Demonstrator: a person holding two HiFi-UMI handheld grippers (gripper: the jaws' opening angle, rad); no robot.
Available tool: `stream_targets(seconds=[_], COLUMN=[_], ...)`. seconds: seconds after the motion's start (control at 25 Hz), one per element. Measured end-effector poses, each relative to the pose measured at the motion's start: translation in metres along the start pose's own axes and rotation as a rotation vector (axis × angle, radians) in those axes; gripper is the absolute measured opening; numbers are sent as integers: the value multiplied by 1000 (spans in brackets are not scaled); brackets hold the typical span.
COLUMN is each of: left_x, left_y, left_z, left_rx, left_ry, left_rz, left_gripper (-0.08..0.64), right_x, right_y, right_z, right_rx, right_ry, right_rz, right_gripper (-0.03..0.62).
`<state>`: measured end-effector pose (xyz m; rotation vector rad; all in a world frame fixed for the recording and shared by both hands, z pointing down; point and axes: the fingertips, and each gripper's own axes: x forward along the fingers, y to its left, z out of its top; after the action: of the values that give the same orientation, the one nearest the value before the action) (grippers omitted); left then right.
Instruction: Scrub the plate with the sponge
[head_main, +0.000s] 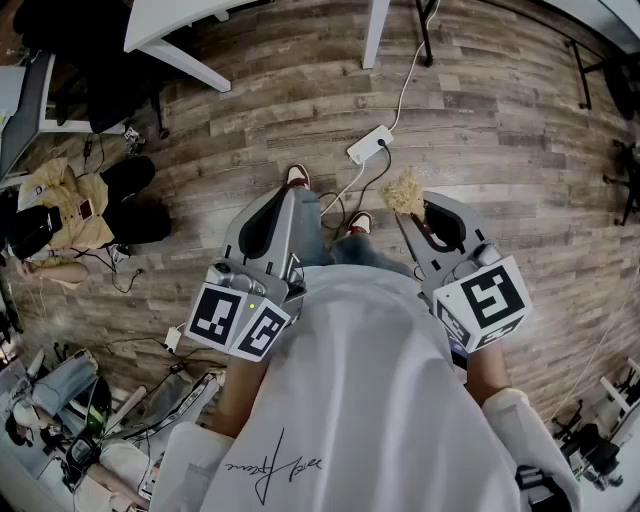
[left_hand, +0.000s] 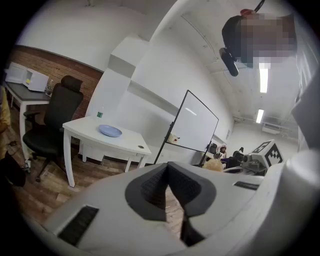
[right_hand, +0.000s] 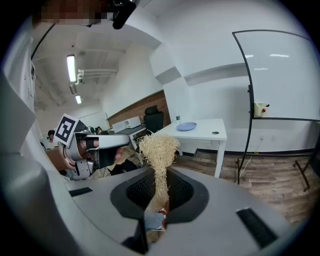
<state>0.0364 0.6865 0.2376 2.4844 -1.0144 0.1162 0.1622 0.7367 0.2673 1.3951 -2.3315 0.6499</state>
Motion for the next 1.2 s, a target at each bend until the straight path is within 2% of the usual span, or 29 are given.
stream_targets(seconds=[0.44, 0.64, 0.76, 0.92, 1.08, 1.2], left_x=[30, 53, 70, 83, 89, 92], left_y=[54, 102, 133, 174, 219, 252], left_z=[31, 54, 68, 94, 120, 137], left_rx=[-13, -28, -66, -49, -70, -46], left_ry=[-19, -13, 5, 15, -2, 0], left_rz=[35, 47, 50, 49, 36, 36], left_gripper=[2, 2, 2, 0, -3, -6], right_x=[46, 88, 116, 159, 204, 238], right_y=[-18, -26, -30, -25, -21, -14], right_z=[34, 67, 89, 121, 154, 177], right_rx=[-11, 50, 21, 45, 61, 68], right_ry=[14, 0, 6, 7, -17, -30], right_rz=[-14, -15, -33, -26, -19, -7], right_gripper=[43, 44, 44, 44, 44, 44])
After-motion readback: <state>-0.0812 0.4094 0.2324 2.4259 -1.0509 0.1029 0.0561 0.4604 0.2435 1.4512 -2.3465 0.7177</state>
